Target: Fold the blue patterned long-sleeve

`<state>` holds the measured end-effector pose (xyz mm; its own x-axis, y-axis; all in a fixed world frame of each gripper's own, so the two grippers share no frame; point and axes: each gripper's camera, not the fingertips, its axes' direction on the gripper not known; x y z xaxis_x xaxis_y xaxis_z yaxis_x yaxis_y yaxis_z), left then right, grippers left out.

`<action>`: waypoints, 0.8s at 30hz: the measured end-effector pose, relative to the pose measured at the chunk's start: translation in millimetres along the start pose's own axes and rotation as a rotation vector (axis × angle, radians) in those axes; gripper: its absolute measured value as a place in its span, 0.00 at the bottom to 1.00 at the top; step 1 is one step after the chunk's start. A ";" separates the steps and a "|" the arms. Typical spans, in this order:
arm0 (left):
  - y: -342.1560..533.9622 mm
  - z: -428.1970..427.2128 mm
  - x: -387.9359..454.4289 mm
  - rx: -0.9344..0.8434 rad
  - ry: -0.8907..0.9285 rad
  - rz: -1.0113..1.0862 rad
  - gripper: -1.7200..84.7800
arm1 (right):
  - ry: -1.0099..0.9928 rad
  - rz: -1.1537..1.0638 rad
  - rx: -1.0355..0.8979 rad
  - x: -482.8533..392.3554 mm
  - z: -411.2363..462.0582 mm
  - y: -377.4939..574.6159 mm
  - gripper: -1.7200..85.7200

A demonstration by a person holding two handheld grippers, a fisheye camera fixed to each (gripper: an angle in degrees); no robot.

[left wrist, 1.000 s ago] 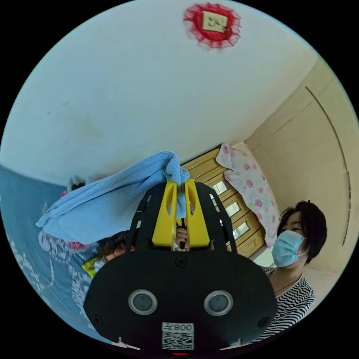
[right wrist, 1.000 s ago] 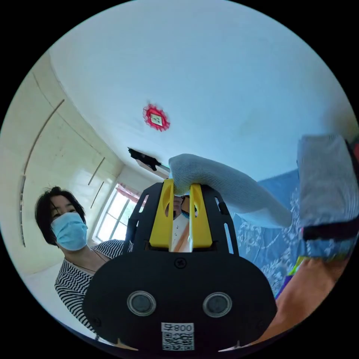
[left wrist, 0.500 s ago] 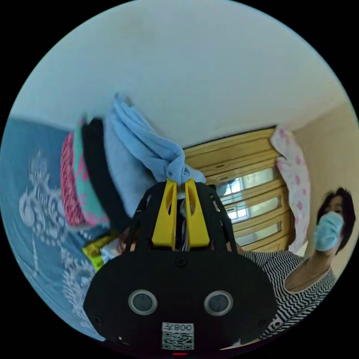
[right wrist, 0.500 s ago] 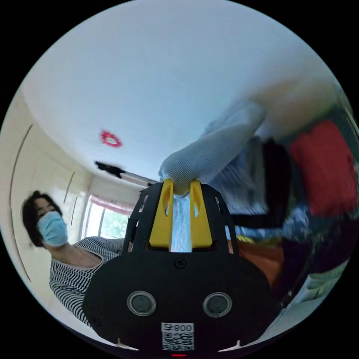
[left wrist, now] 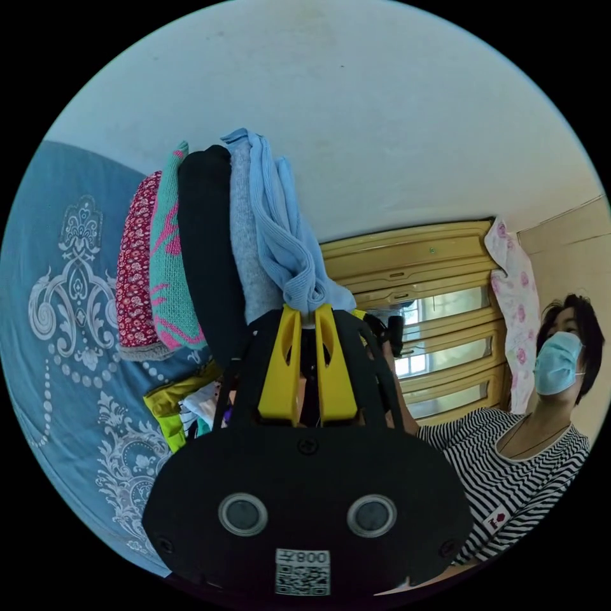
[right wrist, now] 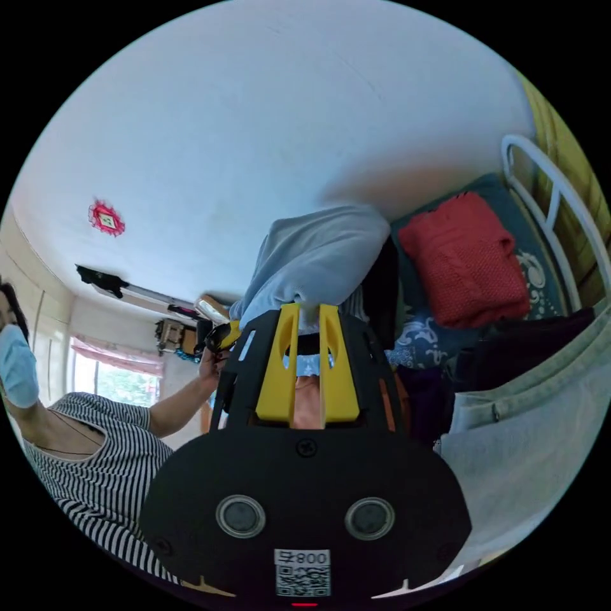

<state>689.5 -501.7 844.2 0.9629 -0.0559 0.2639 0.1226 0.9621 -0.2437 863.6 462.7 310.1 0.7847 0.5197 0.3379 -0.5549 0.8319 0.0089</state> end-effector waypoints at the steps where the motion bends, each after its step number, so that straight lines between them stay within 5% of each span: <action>1: -3.9 3.6 13.1 -0.007 -0.009 0.001 0.06 | 0.015 -0.030 0.054 -5.0 -1.5 1.5 0.04; 5: -14.2 10.8 71.6 -0.021 -0.077 0.046 0.05 | 0.057 -0.159 0.146 -28.5 17.8 -8.3 0.03; 11: -33.0 11.7 170.6 0.056 -0.146 0.175 0.02 | 0.092 -0.234 -0.119 -18.9 160.7 -43.8 0.02; 15: -66.9 50.2 226.7 -0.031 -0.183 0.312 0.02 | 0.132 -0.210 -0.129 -1.1 223.9 -38.5 0.02; 20: -101.7 127.0 254.5 -0.188 -0.591 0.354 0.02 | 0.123 -0.273 -0.144 -1.2 273.4 -32.9 0.02; 24: -95.2 136.3 253.8 -0.187 -0.602 0.352 0.02 | 0.102 -0.288 -0.175 12.8 306.9 -29.5 0.02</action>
<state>889.5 -571.0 1061.7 0.6602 0.4573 0.5958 -0.0793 0.8313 -0.5502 805.2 385.1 603.1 0.9305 0.2680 0.2496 -0.2576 0.9634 -0.0741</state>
